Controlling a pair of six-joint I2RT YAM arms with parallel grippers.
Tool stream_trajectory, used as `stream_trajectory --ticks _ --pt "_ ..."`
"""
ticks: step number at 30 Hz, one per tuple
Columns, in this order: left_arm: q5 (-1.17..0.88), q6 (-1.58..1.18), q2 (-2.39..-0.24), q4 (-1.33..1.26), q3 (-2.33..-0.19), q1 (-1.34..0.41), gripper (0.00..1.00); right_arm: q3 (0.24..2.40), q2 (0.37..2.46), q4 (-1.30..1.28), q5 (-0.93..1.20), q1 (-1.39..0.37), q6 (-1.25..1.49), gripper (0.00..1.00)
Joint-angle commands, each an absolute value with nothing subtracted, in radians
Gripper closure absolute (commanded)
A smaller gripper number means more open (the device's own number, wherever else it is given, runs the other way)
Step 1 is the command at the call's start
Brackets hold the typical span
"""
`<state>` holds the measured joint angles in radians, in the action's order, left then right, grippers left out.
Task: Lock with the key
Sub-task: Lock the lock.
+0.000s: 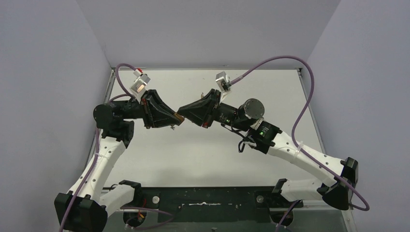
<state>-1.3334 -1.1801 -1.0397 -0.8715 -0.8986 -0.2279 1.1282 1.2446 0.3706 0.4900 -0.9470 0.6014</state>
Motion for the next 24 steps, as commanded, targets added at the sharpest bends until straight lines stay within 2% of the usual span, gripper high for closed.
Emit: stream_trajectory --ticks 1,8,14,24 --pt "-1.039 -1.253 -1.053 -1.065 -1.005 -0.224 1.0 1.064 1.349 0.059 0.572 -1.106 0.451 1.0" --pt "-1.029 -1.32 -1.069 -1.15 -1.019 -0.225 1.0 0.966 1.42 0.175 0.548 -1.156 0.492 1.0" --pt "-1.037 -1.351 -1.078 -1.175 -1.059 -0.223 1.0 0.954 1.46 0.178 0.534 -1.169 0.48 1.0" --pt "-1.078 -1.318 -1.054 -1.116 -1.031 -0.196 1.0 1.106 1.312 -0.079 0.387 -1.112 0.407 1.0"
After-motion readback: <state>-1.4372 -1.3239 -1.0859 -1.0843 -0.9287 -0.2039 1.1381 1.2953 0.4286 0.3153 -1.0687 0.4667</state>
